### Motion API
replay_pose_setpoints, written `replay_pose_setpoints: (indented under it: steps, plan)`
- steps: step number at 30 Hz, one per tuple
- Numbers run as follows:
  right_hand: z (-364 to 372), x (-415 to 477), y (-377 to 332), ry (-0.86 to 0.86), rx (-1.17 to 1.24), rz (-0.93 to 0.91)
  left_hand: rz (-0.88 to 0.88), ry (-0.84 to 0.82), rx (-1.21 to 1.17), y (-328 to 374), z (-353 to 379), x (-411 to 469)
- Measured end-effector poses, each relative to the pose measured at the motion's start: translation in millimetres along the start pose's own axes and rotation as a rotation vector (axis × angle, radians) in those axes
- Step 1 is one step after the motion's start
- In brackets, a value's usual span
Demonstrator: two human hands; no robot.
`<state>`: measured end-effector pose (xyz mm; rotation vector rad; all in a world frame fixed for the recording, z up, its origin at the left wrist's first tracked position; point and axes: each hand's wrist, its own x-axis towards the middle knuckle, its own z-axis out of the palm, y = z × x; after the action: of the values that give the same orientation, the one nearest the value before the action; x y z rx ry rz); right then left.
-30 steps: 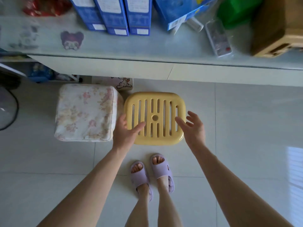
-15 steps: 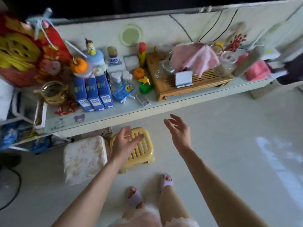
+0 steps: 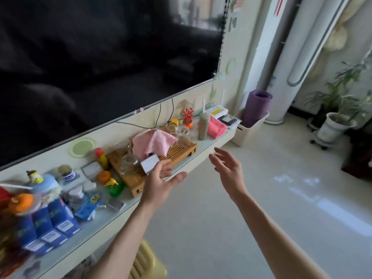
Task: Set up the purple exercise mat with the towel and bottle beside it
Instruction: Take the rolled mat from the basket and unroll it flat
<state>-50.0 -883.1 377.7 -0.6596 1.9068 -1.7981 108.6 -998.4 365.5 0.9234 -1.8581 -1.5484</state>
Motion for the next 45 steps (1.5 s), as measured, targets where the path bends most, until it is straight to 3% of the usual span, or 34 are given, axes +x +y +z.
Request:
replay_pose_setpoints:
  steps: [10, 16, 22, 28, 34, 45]
  plan:
    - [-226, 88, -57, 0.262, -0.025, -0.144, 0.224, -0.263, -0.026, 113, 230, 86]
    - [-349, 139, -58, 0.406, -0.056, -0.144, 0.247, -0.422, -0.045, 148, 374, 127]
    - [-412, 200, -44, 0.488, -0.058, -0.11, 0.246, -0.512, 0.005, 163, 458, 183]
    - [-460, 325, -16, 0.556, -0.051, -0.047, 0.193, -0.567, -0.009, 160, 532, 297]
    - [-483, 478, -4, 0.541, -0.025, 0.014, 0.121, -0.535, -0.017, 163, 592, 437]
    - [-525, 682, 19, 0.478, -0.034, 0.08, 0.063, -0.469, -0.019, 168, 682, 619]
